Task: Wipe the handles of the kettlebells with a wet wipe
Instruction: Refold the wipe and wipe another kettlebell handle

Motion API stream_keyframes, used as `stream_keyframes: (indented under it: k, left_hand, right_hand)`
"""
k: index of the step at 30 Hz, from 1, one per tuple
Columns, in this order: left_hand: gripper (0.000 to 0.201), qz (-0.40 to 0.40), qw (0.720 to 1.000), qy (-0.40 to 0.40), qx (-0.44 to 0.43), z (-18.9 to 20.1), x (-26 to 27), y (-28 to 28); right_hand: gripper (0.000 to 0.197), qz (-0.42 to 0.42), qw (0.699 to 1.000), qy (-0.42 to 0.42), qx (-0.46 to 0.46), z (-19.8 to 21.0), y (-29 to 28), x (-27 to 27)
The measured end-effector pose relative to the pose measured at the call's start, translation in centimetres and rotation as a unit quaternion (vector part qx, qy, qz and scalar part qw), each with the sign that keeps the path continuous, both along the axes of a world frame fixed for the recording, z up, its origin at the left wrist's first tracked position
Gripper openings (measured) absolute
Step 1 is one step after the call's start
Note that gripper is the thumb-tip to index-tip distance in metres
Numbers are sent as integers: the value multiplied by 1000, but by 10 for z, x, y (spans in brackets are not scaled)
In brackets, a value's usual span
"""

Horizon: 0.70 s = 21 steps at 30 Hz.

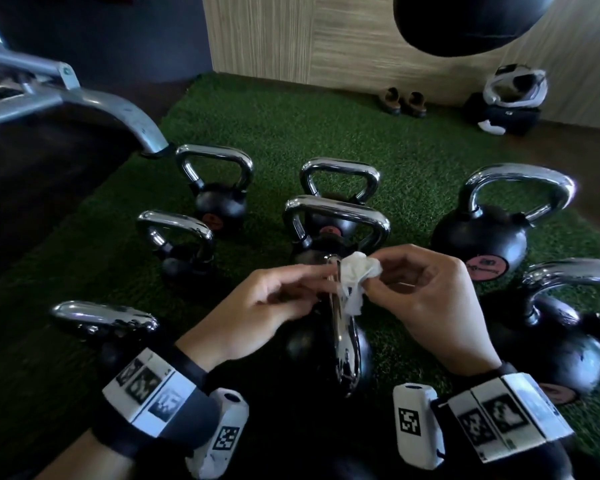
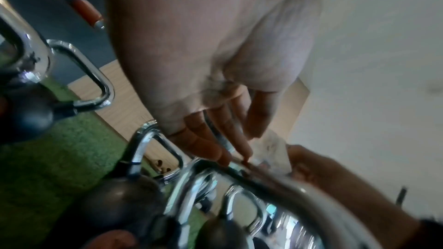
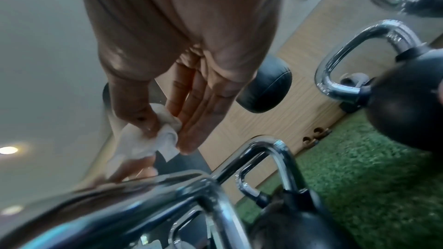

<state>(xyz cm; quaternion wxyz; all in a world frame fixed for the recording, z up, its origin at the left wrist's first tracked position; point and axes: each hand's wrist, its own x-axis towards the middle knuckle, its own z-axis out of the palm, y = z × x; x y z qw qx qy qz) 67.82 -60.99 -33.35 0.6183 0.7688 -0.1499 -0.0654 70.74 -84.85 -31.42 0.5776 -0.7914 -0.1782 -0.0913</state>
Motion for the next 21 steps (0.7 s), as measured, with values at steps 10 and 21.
stream_keyframes:
  k: [10, 21]
  left_hand:
    - [156, -49, 901, -37, 430, -95, -9, -31]
    - [143, -10, 942, -131, 308, -111, 15, -31]
  right_hand:
    - [17, -142, 977, 54, -149, -58, -19, 14]
    - [16, -84, 979, 118, -140, -85, 11, 47]
